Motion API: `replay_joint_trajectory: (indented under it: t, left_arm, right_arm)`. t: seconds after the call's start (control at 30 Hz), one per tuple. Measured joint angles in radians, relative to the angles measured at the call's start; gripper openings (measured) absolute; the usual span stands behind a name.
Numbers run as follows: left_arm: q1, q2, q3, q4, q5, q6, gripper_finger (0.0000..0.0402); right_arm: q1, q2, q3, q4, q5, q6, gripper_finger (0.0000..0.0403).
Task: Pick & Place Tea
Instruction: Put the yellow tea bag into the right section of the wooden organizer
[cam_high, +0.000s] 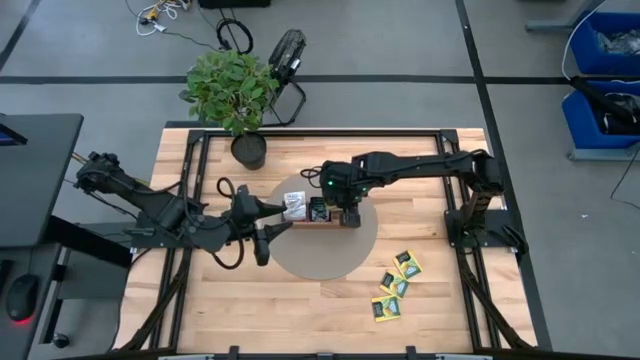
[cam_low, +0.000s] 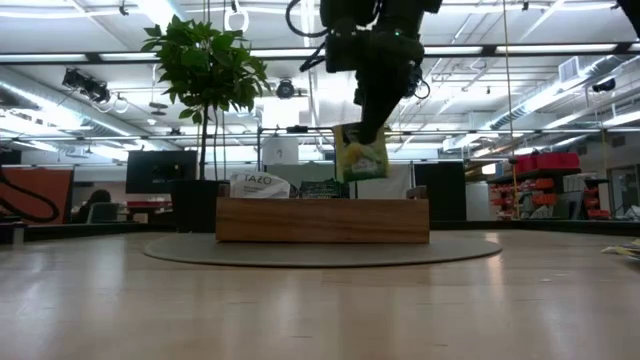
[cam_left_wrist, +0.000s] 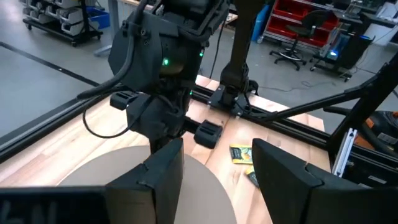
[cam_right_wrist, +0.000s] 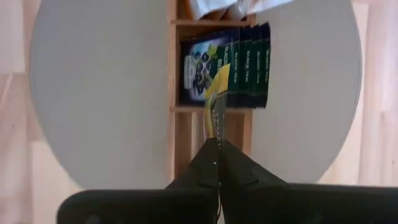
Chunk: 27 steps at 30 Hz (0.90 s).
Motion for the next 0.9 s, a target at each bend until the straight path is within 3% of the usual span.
replay_joint_trajectory:
  t: [0.23, 0.63, 0.9]
  left_arm:
    - [0.000, 0.001, 0.000, -0.001, 0.000, -0.022, 0.0197]
    - [0.002, 0.001, 0.000, -0.009, -0.001, -0.021, 0.0197]
    - [0.004, 0.001, 0.000, -0.009, -0.007, -0.016, 0.0197]
  right_arm:
    - [-0.018, -0.012, -0.066, 0.018, 0.004, -0.009, 0.0000]
    - [-0.066, -0.150, -0.227, 0.165, 0.003, 0.023, 0.0000]
    - [-0.069, -0.154, -0.271, 0.204, -0.026, 0.040, 0.0000]
